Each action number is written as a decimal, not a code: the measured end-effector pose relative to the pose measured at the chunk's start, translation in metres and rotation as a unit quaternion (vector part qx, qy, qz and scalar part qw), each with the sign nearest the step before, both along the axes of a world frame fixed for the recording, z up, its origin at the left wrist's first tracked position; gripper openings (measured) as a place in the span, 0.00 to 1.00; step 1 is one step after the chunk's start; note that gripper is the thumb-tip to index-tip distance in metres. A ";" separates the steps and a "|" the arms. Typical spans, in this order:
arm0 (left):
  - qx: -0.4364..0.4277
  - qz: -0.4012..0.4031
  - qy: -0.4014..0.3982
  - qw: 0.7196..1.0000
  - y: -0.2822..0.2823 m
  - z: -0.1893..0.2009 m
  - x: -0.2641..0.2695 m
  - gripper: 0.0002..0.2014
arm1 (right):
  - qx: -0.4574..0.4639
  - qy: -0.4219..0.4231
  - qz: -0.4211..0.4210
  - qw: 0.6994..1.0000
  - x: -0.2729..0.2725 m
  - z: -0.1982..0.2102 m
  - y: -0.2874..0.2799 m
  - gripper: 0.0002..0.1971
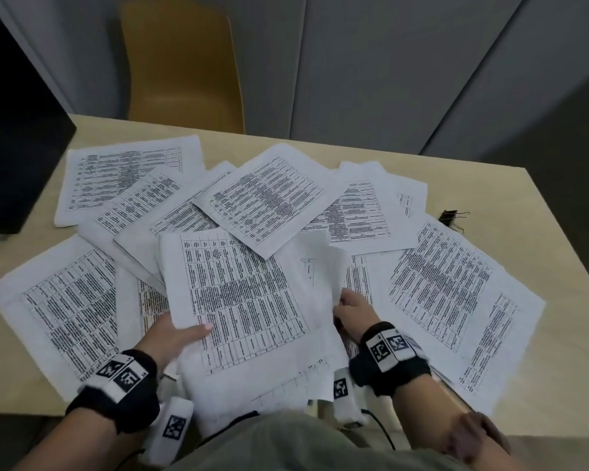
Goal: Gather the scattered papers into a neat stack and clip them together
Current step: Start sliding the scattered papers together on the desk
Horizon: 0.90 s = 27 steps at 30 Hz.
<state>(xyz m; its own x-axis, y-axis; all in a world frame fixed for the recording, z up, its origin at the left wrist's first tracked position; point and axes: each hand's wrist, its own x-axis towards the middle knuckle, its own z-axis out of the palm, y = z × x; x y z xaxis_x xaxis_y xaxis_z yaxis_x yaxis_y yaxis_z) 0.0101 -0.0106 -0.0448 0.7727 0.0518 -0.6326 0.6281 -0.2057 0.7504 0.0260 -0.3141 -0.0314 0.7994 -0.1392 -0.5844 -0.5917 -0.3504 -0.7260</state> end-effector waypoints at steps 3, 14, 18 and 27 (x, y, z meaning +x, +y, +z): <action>0.040 0.003 0.002 0.999 -0.002 -0.006 -0.005 0.20 | -0.030 -0.015 -0.014 0.999 0.010 0.003 -0.001 0.08; 0.059 0.041 0.001 0.997 -0.016 0.005 -0.018 0.13 | -0.235 -0.123 0.200 0.943 0.095 0.044 0.046 0.52; 0.064 0.028 -0.002 0.998 -0.015 0.005 -0.022 0.10 | -0.351 -0.146 0.426 0.821 0.090 0.023 0.090 0.59; 0.078 0.009 0.009 0.997 -0.014 0.010 -0.024 0.07 | -0.302 -0.215 0.396 0.840 0.071 0.025 0.069 0.19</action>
<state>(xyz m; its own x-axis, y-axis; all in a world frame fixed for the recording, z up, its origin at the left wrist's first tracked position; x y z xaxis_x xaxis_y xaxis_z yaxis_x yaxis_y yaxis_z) -0.0142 -0.0247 -0.0349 0.7589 0.1650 -0.6299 0.6464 -0.3074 0.6983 0.0966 -0.2450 -0.0067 0.8998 0.3698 -0.2314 0.2732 -0.8913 -0.3620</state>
